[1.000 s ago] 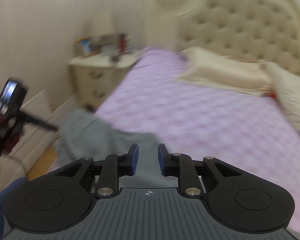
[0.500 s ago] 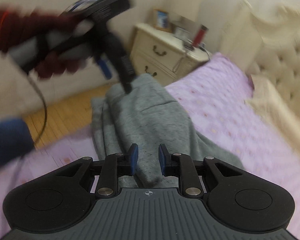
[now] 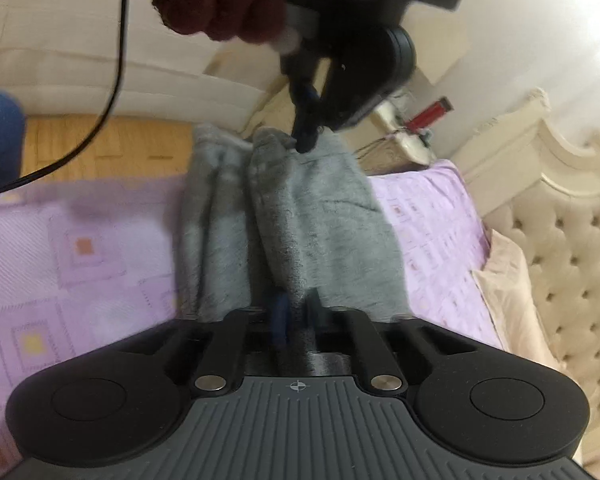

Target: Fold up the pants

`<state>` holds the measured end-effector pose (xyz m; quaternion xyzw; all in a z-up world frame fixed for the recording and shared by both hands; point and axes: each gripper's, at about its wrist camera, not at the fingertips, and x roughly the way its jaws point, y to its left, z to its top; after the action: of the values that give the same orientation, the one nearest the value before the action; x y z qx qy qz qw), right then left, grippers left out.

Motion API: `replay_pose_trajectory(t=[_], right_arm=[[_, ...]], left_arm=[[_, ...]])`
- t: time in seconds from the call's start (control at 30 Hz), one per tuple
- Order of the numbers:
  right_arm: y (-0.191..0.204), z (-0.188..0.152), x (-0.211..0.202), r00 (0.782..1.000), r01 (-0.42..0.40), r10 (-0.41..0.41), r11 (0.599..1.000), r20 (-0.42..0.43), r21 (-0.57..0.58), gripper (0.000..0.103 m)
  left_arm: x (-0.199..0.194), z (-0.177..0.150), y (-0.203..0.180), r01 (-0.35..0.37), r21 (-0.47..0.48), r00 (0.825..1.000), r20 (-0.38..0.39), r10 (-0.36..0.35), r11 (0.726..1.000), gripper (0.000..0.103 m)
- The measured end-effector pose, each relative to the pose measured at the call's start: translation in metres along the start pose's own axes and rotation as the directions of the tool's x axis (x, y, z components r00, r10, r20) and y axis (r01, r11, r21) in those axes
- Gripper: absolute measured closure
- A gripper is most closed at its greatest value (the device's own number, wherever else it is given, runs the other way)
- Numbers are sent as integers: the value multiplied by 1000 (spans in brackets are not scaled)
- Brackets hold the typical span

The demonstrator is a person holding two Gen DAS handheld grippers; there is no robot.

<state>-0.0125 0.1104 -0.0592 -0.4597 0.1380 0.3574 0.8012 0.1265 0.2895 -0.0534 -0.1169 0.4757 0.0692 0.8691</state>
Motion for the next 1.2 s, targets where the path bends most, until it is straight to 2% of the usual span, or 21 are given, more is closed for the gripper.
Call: replay_pose_trajectory(t=[0.1,0.2,0.3,0.37,0.47,0.5,0.57,0.63,0.7,0.77,0.87,0.93,0.97,1.0,1.03,1.1,1.2], right_arm=[[-16,11,-21,999,-5,0,994,52,110,95],[-21,22,-38,995,-40,25,988,96,150,95],[-9,22,-32,993,-110,102,983,61,149,95],[6,15,-19,991,-135,132,984,27,115,95],[23,7,-9,982,-188,189,978,-8,95,90],[22,8,-11,981,-195,196,976,4,94,86],[5,9,-22,973,-231,228,961,40,150,86],[-19,6,-35,967,-253,241,936,77,244,86],[-42,0,-41,973,-230,216,916,77,328,86],[-59,-15,-41,983,-180,181,903,34,391,86],[-69,-42,-29,984,-105,155,900,-84,424,86],[-66,-56,-22,968,-101,190,895,-165,435,86],[-61,-61,-19,955,-113,219,892,-198,437,86],[-54,-65,-20,947,-139,248,889,-206,435,87],[-51,-66,-25,951,-152,249,892,-182,426,93],[-45,-63,-33,940,-207,297,888,-170,410,94],[-55,-65,-38,939,-225,314,872,-143,436,94]], left_arm=[[-26,12,-1,2,29,999,54,-3,1000,100],[-57,18,0,12,63,994,107,-18,998,100],[-80,17,6,7,106,991,132,-21,994,100],[-79,11,13,3,120,995,99,-15,993,100],[-52,-4,22,-44,119,999,16,42,992,99],[-39,-9,23,-55,120,998,-22,58,991,98],[-18,-20,26,-117,139,989,-76,128,983,98],[-13,-27,26,-187,159,977,-73,200,969,98],[-23,-26,25,-206,144,976,-41,214,968,98],[-43,-21,16,-227,118,974,27,226,967,98],[-66,-15,-11,-204,140,975,120,188,969,97],[-72,-12,-36,-150,181,982,143,125,972,94],[-71,-11,-49,-117,199,986,141,90,973,89],[-68,-12,-62,-87,211,989,134,60,974,86],[-62,-12,-75,-56,219,992,121,29,974,86],[-49,-12,-96,1,224,996,92,-22,975,86],[-32,-22,-115,55,245,996,53,-70,968,85]])
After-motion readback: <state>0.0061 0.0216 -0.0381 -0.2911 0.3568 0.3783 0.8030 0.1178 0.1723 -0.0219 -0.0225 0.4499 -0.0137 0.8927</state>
